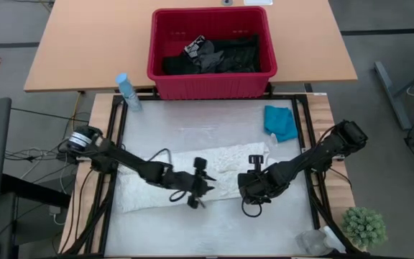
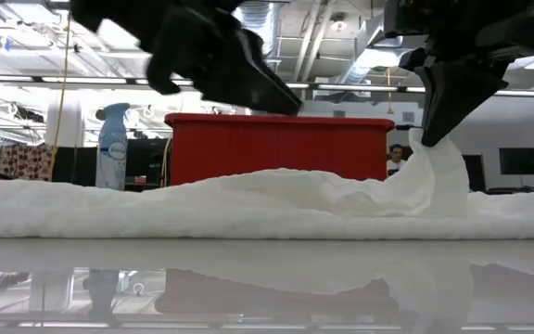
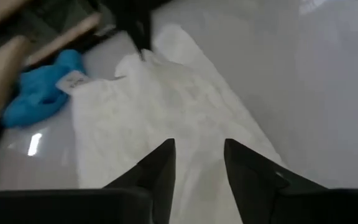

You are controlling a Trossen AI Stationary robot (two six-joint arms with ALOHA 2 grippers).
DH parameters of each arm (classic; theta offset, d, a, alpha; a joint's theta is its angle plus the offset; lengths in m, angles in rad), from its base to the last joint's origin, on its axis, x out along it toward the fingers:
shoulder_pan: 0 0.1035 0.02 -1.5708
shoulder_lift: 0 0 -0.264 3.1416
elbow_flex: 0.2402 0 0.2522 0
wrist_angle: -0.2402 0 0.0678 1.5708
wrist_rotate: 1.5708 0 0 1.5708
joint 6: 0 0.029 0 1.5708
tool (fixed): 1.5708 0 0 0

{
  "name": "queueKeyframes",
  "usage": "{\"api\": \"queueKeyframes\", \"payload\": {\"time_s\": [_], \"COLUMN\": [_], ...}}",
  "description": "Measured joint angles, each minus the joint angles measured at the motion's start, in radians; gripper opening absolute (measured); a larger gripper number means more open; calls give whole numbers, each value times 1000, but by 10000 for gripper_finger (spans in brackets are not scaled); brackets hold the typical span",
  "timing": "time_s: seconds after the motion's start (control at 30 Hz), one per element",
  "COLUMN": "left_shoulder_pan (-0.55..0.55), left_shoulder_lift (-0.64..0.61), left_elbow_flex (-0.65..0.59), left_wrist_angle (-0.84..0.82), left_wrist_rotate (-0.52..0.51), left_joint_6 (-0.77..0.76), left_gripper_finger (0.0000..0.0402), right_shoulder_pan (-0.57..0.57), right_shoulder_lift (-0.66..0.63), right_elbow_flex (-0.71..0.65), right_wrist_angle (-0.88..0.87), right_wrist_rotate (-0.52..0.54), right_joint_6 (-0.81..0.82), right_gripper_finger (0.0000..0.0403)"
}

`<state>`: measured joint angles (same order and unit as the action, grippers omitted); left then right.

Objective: Fold laundry
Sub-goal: Fold the white shirt

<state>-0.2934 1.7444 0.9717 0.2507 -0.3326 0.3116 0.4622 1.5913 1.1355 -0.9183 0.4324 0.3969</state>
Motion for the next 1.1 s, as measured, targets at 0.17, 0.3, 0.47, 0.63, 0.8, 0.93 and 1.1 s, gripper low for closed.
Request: {"api": "queueKeyframes", "payload": {"time_s": [0.17,0.3,0.47,0.63,0.8,0.93,1.1], "left_shoulder_pan": [25,45,76,93,98,113,127], "left_shoulder_lift": [103,155,168,166,164,163,162], "left_elbow_flex": [156,209,210,210,211,211,211], "left_wrist_angle": [-214,-303,-330,-304,-278,-319,-385], "left_wrist_rotate": [18,-18,37,-3,-49,-18,-6], "left_joint_6": [113,196,204,191,189,126,111], "left_gripper_finger": [162,175,176,174,159,132,105], "right_shoulder_pan": [0,-1,-7,-14,-14,-14,-14], "right_shoulder_lift": [0,0,0,0,0,0,0], "right_elbow_flex": [0,0,0,0,0,0,0], "right_wrist_angle": [0,5,16,17,17,15,-12], "right_wrist_rotate": [0,0,0,-1,-1,-5,-19], "right_joint_6": [49,56,67,67,68,75,119], "right_gripper_finger": [18,18,18,18,18,18,18]}}
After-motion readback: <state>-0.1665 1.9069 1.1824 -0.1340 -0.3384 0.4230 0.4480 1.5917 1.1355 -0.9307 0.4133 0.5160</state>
